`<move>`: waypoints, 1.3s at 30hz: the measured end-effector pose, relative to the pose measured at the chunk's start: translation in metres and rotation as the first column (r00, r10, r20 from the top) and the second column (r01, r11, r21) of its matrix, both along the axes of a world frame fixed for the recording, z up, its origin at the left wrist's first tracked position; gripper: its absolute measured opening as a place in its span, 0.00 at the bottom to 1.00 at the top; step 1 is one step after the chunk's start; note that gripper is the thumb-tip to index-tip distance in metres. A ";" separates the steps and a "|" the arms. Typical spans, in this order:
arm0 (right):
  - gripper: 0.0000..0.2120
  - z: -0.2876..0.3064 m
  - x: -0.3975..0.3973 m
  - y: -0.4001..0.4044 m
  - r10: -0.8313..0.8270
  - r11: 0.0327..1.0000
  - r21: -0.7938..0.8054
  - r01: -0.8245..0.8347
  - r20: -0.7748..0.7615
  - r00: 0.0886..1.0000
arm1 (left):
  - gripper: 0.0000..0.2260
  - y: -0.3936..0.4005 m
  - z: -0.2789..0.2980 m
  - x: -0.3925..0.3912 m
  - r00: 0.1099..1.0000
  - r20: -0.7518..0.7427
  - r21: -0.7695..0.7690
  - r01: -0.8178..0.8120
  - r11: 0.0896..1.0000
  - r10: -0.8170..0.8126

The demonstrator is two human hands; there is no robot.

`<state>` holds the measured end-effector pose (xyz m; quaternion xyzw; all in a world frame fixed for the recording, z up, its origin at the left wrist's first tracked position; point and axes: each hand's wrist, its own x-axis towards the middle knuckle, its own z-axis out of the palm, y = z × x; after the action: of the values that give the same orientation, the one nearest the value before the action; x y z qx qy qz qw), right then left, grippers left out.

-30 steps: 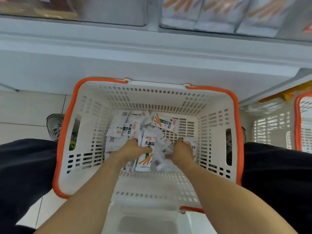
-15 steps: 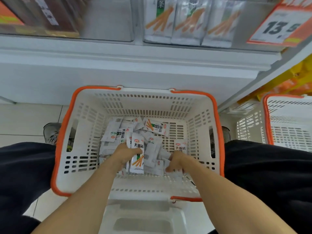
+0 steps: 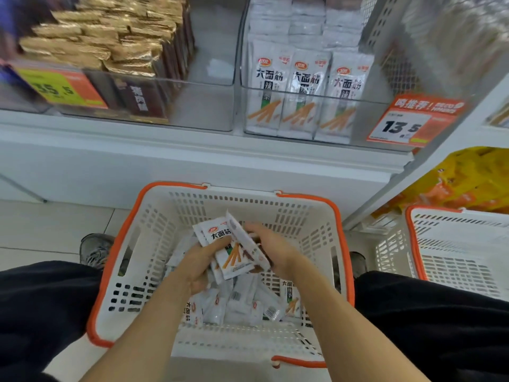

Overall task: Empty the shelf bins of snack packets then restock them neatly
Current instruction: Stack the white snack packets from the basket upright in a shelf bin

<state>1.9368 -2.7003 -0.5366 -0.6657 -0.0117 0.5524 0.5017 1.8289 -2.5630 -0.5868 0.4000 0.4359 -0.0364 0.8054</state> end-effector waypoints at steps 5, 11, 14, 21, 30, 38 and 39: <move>0.15 0.032 0.035 -0.017 0.166 0.986 -0.048 -0.160 0.138 0.976 | 0.17 0.011 0.021 0.002 0.978 0.134 -0.132 -0.141 0.981 0.159; 0.18 0.101 0.078 -0.025 0.541 0.841 -0.255 -0.477 0.390 0.745 | 0.20 0.012 0.050 0.013 0.977 0.198 -0.095 0.101 0.990 -0.080; 0.15 0.129 0.082 -0.011 0.724 0.686 -0.421 -0.593 0.478 0.498 | 0.26 0.002 0.072 0.025 0.920 0.245 0.030 0.309 0.951 -0.307; 0.14 0.167 0.095 -0.012 0.899 0.413 -0.732 -0.542 0.422 0.116 | 0.45 -0.016 0.085 0.041 0.811 0.336 0.151 0.455 0.877 -0.479; 0.46 0.148 0.077 -0.010 0.588 0.805 -0.528 -0.270 0.770 0.248 | 0.18 -0.029 0.090 0.048 0.920 0.345 -0.030 0.208 0.978 -0.185; 0.13 0.137 0.074 -0.022 0.337 0.941 -0.187 -0.283 0.419 0.843 | 0.16 -0.038 0.113 0.059 0.920 0.392 -0.135 0.064 0.989 -0.006; 0.14 0.138 0.074 -0.022 0.385 0.922 -0.209 -0.325 0.441 0.810 | 0.17 -0.041 0.117 0.061 0.920 0.390 -0.100 0.084 0.991 -0.038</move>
<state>2.0109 -2.7220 -0.3985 -0.7960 -0.2240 0.4562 0.3288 1.8903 -2.6041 -0.4702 0.3657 0.2529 -0.0068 0.8957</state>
